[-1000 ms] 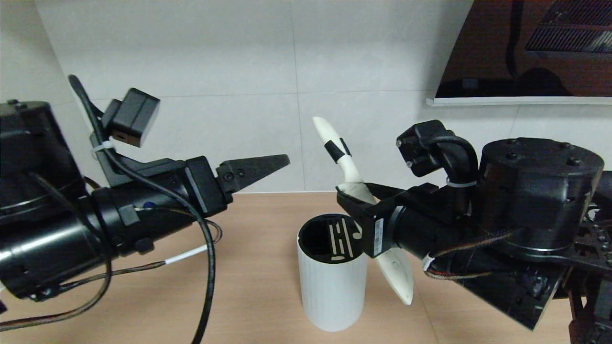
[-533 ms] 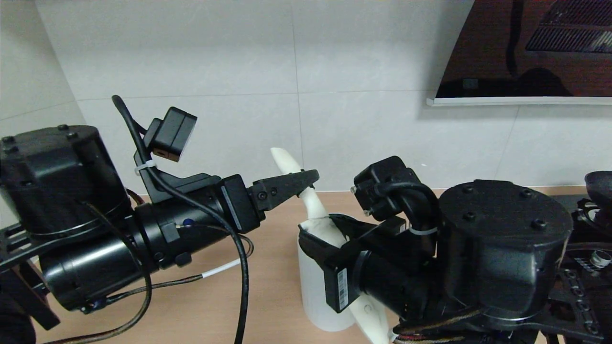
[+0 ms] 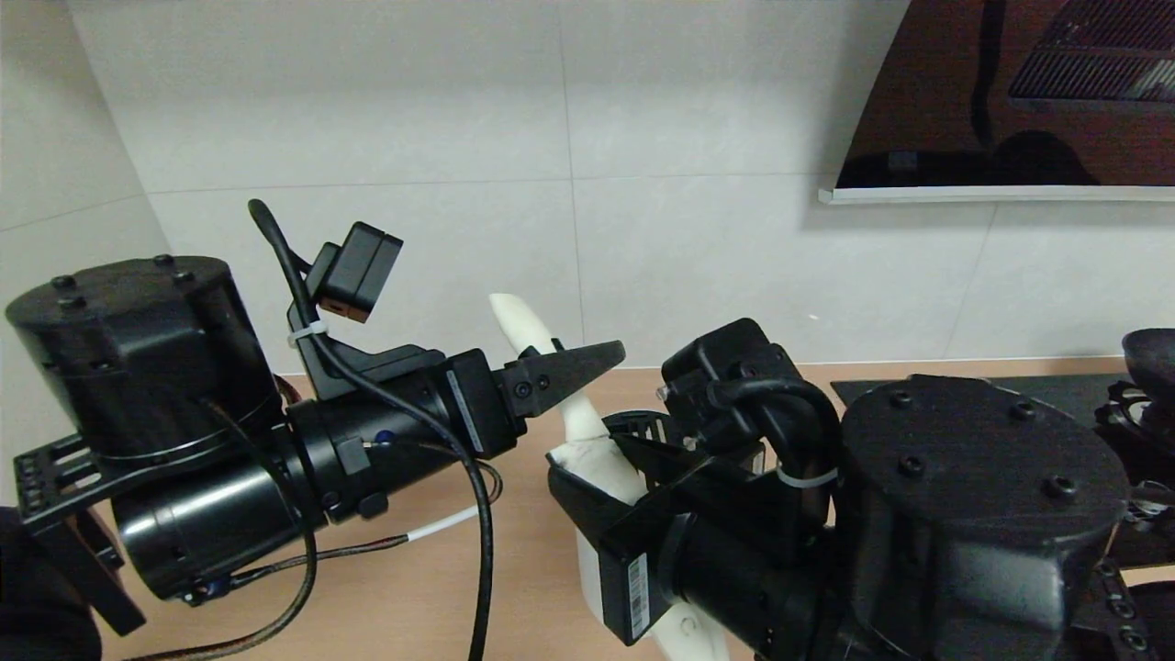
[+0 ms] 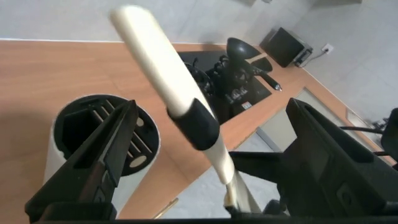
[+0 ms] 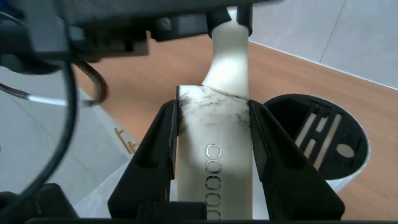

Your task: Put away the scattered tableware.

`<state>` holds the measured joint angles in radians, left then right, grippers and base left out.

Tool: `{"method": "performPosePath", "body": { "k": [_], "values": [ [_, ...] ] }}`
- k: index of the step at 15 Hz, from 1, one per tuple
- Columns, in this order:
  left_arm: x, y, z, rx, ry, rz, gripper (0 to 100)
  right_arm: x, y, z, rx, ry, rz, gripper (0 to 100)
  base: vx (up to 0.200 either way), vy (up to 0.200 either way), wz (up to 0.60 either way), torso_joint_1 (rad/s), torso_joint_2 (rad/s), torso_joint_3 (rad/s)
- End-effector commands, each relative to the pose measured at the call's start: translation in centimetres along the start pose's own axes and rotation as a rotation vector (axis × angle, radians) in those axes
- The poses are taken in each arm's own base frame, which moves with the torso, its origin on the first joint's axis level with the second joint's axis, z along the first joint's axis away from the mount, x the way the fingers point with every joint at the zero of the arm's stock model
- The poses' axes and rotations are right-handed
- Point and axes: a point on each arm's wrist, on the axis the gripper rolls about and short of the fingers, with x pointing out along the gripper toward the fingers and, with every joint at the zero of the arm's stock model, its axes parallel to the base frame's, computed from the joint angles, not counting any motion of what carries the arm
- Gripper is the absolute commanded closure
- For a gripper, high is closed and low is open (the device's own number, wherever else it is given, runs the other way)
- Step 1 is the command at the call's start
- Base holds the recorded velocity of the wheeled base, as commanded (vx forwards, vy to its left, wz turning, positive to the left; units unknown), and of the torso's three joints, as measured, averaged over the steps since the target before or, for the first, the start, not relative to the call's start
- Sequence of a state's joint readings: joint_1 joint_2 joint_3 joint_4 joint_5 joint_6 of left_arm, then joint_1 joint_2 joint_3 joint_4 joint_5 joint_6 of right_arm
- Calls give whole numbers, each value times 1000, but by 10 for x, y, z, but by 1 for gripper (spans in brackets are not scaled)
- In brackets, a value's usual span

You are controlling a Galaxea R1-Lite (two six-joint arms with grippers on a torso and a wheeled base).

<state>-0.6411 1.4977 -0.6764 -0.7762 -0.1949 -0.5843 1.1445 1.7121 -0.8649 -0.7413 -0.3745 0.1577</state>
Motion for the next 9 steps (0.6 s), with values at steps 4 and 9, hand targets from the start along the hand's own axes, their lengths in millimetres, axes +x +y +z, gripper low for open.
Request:
{"method": "performPosePath", "body": {
  "k": [4, 9],
  "values": [
    [0, -1, 1, 1, -2, -3, 100, 0, 1, -3, -3, 9, 2, 100, 0, 0, 0, 0, 0, 0],
    [1, 1, -1, -1, 5, 2, 100, -1, 3, -3, -5, 11, 11, 100, 0, 0, 0, 0, 0, 0]
  ]
}}
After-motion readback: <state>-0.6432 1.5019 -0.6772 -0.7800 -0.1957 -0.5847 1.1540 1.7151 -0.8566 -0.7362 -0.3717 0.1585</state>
